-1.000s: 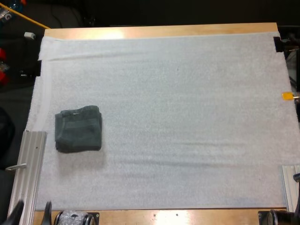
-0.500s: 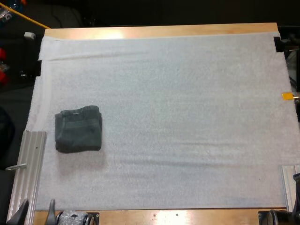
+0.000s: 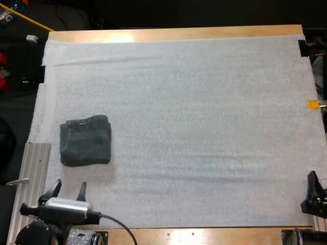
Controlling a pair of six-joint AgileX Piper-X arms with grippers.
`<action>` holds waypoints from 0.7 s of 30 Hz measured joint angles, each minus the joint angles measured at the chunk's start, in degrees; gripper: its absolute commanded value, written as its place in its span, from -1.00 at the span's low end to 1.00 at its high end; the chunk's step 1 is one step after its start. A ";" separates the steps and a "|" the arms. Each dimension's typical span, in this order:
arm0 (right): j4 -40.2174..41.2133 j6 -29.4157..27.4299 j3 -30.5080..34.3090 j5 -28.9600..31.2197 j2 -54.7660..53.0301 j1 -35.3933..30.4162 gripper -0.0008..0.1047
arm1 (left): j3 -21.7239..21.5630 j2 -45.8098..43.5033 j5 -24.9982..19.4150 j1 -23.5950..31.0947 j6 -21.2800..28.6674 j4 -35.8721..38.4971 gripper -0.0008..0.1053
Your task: Pick towel from pile, fold and stack
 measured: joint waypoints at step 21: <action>-1.47 -1.26 7.73 0.12 0.14 0.00 0.52 | 5.42 0.14 0.84 0.00 0.00 -3.56 0.00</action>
